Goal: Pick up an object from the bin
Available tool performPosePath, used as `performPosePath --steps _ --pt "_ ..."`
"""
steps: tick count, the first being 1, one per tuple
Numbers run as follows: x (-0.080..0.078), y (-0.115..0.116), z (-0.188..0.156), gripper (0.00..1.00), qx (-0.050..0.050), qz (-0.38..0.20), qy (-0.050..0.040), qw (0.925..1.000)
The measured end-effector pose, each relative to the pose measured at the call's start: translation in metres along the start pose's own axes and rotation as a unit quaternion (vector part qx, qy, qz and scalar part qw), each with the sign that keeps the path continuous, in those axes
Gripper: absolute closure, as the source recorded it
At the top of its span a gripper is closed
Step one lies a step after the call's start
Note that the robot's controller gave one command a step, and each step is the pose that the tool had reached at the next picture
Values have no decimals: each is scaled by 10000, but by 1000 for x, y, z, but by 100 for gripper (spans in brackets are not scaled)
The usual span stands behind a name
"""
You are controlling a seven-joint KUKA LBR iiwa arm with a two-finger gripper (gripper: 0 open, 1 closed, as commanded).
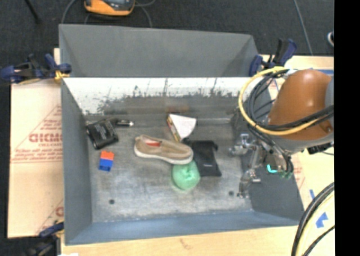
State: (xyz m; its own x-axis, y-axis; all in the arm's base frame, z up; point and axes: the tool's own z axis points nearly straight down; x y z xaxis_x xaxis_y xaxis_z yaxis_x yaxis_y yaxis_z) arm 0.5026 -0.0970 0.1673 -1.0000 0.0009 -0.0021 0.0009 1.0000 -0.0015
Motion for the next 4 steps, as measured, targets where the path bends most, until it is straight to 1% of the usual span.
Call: performPosePath --steps 1,2,3,4 --pt "0 0 0 0 1 -9 -6 10000" --pt "-2 33 47 0 4 -17 -44 10000" --pt "-70 23 92 100 -7 1227 -32 9924" --pt "-68 22 94 0 4 1215 -19 9926"
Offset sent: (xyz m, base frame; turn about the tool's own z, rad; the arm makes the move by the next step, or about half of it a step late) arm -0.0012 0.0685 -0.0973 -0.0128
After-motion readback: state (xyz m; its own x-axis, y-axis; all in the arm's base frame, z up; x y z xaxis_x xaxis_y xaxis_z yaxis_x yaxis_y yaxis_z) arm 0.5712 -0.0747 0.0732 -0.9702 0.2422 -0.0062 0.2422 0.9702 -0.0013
